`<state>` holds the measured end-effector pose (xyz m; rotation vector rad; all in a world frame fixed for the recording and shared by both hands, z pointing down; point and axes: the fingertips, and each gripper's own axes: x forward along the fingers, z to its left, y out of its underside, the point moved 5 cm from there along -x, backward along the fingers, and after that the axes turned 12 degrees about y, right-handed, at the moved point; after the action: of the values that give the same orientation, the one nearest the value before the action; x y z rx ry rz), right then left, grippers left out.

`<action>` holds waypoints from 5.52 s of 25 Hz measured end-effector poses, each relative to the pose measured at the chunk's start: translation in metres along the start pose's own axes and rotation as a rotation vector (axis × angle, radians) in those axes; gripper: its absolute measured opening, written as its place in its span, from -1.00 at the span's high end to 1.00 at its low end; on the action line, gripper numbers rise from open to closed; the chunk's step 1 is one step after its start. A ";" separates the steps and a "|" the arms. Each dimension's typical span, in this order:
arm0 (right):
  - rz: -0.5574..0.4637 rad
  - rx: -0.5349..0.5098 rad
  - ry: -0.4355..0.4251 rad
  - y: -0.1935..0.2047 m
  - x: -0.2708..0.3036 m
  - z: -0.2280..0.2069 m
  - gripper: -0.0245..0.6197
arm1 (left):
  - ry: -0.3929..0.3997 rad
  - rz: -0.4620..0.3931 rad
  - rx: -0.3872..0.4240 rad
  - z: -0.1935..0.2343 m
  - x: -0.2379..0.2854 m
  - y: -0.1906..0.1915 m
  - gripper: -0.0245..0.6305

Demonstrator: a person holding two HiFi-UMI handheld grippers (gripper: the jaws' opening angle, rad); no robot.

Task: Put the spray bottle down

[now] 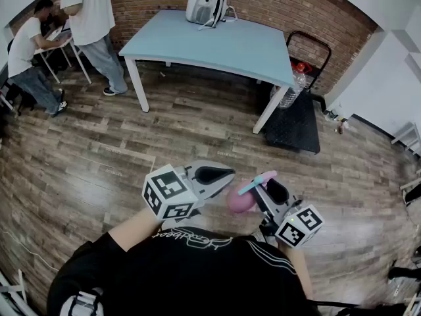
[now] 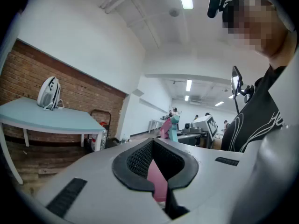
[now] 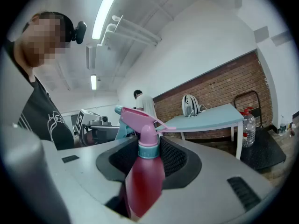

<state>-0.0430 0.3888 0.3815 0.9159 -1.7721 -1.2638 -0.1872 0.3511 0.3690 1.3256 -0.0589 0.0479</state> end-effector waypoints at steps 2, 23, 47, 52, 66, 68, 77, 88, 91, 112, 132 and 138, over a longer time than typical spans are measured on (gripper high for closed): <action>0.000 -0.002 -0.004 0.000 0.002 0.002 0.50 | -0.002 -0.002 -0.001 0.000 -0.002 0.000 0.90; -0.015 0.004 -0.058 -0.013 0.036 0.014 0.49 | -0.070 -0.047 -0.005 0.013 -0.031 -0.007 0.90; -0.003 0.103 -0.036 -0.019 0.104 -0.095 0.50 | -0.165 -0.028 -0.079 0.129 0.026 -0.008 0.90; 0.019 0.121 -0.004 -0.031 0.150 -0.186 0.50 | -0.177 -0.020 -0.113 0.204 0.085 -0.021 0.90; 0.026 0.048 0.016 -0.107 0.243 -0.412 0.50 | -0.184 0.026 -0.128 0.388 0.251 -0.070 0.90; 0.014 0.030 0.020 -0.119 0.246 -0.428 0.50 | -0.195 0.012 -0.137 0.397 0.260 -0.076 0.90; -0.032 -0.071 0.041 -0.149 0.277 -0.449 0.50 | -0.185 -0.059 -0.136 0.436 0.262 -0.105 0.90; 0.009 -0.100 0.062 -0.166 0.349 -0.491 0.50 | -0.106 -0.072 -0.185 0.533 0.278 -0.125 0.90; 0.028 -0.087 0.071 -0.168 0.382 -0.508 0.50 | -0.100 -0.069 -0.204 0.570 0.280 -0.127 0.90; 0.117 -0.069 0.140 -0.205 0.596 -0.615 0.50 | -0.088 0.000 -0.298 0.793 0.273 -0.153 0.90; 0.113 -0.191 0.210 -0.180 0.703 -0.668 0.49 | -0.077 0.056 -0.317 0.886 0.276 -0.152 0.90; 0.124 -0.201 0.204 -0.168 0.708 -0.671 0.49 | -0.073 0.053 -0.324 0.896 0.276 -0.151 0.90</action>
<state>0.2485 -0.5505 0.4907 0.7786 -1.4897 -1.1988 0.0848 -0.5541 0.4583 1.0014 -0.1574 0.0332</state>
